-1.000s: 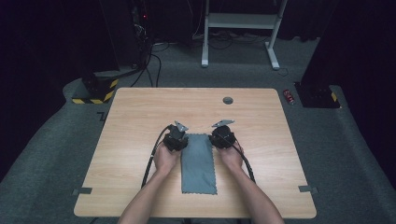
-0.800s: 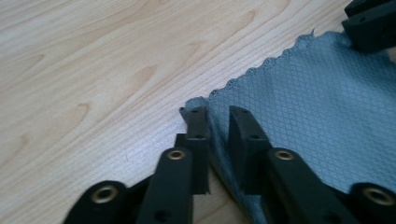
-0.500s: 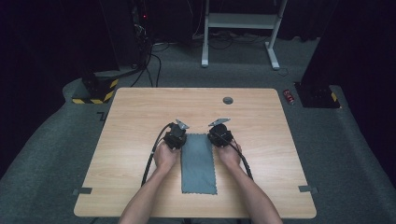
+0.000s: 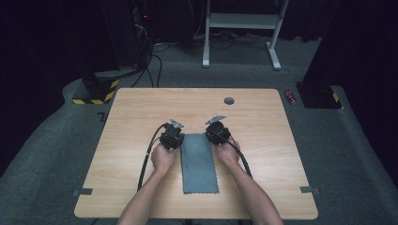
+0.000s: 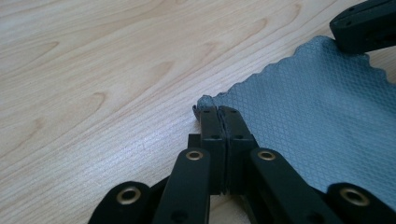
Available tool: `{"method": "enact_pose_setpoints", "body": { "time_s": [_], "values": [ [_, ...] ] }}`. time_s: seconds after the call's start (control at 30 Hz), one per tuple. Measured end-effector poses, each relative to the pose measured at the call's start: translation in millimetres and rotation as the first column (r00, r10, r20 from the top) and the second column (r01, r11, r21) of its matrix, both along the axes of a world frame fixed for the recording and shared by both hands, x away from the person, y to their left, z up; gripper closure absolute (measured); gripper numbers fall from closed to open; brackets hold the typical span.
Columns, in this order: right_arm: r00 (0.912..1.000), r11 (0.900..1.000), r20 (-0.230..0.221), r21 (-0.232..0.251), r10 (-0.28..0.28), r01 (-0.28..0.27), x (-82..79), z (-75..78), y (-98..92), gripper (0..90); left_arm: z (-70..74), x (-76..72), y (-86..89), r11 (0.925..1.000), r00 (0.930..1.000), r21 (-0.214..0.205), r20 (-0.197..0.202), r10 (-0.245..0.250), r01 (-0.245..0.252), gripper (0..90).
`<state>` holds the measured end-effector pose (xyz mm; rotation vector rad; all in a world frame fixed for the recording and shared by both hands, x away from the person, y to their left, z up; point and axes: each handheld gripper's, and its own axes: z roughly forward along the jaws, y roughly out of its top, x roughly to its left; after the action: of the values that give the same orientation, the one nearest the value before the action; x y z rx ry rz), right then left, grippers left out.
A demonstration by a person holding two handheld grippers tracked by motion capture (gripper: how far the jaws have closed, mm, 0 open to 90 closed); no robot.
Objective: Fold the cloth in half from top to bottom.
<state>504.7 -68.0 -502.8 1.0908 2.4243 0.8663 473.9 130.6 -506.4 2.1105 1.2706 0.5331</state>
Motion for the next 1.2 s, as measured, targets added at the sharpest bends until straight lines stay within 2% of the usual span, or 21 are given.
{"method": "enact_pose_setpoints", "body": {
  "time_s": [0.13, 0.37, 0.57, 0.63, 0.77, 0.87, 0.93, 1.07, 1.13, 1.2],
  "values": [
    [1.0, 0.9999, 0.006, 0.015, 0.002, -0.002, 3.9, -1.4, 1.7, 84.9, -2.7, 0.1, 1.3, 1.0, 0.9999, 0.004, -0.01, 0.009, -0.009, 88.6],
    [0.9998, 0.9997, -0.018, 0.024, -0.004, 0.004, 9.7, -4.6, 3.7, 72.7, -2.5, 0.6, 4.1, 0.9993, 0.9993, 0.015, -0.009, 0.035, -0.035, 85.3],
    [0.9994, 0.999, -0.035, 0.045, -0.005, 0.007, 13.6, -9.1, 2.4, 68.1, -2.4, 4.5, 11.2, 0.9965, 0.9962, -0.002, -0.021, 0.084, -0.084, 63.9],
    [0.999, 0.9982, -0.043, 0.057, -0.014, 0.016, 14.4, -9.6, 1.8, 66.9, -3.0, 6.5, 13.1, 0.9963, 0.996, -0.012, -0.03, 0.084, -0.085, 61.1],
    [0.9989, 0.9977, -0.043, 0.064, -0.016, 0.019, 16.3, -9.8, -0.2, 66.2, -4.2, 10.7, 13.0, 0.9961, 0.9954, -0.017, -0.043, 0.086, -0.087, 60.9],
    [0.9983, 0.9958, -0.055, 0.088, -0.019, 0.024, 17.5, -9.9, -2.1, 67.0, -4.2, 11.7, 11.8, 0.9967, 0.996, -0.016, -0.043, 0.079, -0.079, 62.0],
    [0.9985, 0.9967, -0.05, 0.077, -0.021, 0.025, 16.8, -9.9, -0.8, 69.0, -4.0, 11.8, 11.7, 0.9974, 0.9966, -0.018, -0.045, 0.069, -0.07, 64.7],
    [0.9993, 0.9987, -0.036, 0.049, 0.012, -0.01, 14.8, -9.3, 3.8, 80.5, -4.0, 11.8, 11.4, 0.9981, 0.9974, -0.03, -0.048, 0.053, -0.055, 69.9],
    [0.9987, 0.9983, -0.043, 0.053, 0.026, -0.023, 14.2, -9.2, 5.1, 86.7, -3.9, 11.6, 10.1, 0.9988, 0.9982, -0.033, -0.051, 0.033, -0.034, 76.0],
    [0.9984, 0.9985, -0.048, 0.045, 0.032, -0.029, 12.9, -8.7, 7.1, 88.5, -3.6, 11.5, 8.8, 0.999, 0.9981, -0.039, -0.058, 0.02, -0.022, 83.7]
  ]
}}
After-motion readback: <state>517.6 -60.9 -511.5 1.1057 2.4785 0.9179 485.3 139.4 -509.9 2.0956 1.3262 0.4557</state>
